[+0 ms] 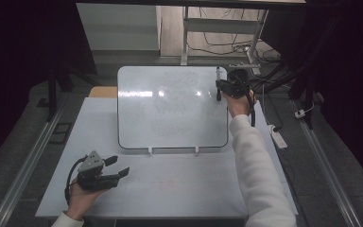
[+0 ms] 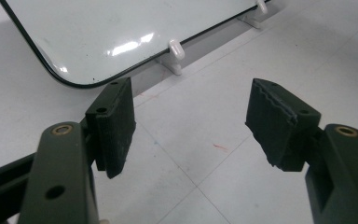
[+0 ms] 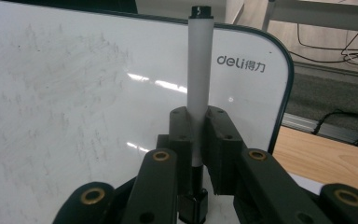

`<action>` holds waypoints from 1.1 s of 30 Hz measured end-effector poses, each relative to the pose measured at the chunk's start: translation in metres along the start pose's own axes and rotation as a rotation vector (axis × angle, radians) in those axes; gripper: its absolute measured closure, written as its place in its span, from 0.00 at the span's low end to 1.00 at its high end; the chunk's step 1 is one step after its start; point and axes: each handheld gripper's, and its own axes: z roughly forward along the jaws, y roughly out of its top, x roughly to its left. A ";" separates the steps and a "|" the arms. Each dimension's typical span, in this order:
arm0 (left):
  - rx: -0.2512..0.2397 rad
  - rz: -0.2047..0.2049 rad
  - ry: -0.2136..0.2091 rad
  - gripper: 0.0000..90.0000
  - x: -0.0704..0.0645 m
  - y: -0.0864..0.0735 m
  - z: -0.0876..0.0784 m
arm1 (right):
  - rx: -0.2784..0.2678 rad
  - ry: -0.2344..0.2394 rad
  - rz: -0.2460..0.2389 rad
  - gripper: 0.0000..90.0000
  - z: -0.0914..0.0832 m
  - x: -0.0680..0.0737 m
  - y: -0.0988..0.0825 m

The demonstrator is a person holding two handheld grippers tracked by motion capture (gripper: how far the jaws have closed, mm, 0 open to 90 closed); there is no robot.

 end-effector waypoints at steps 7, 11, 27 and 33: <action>0.013 0.004 0.007 0.36 0.000 -0.001 0.002 | 0.004 -0.033 -0.043 0.90 0.014 0.002 0.001; 0.012 0.002 0.009 0.36 0.001 -0.002 0.002 | 0.000 -0.054 -0.057 0.89 0.017 0.002 0.000; 0.013 -0.002 0.010 0.36 0.002 -0.003 0.003 | -0.018 -0.086 -0.086 0.86 0.019 0.003 0.000; 0.011 -0.005 0.013 0.36 0.003 -0.004 0.002 | -0.038 -0.089 -0.095 0.80 0.016 0.003 0.000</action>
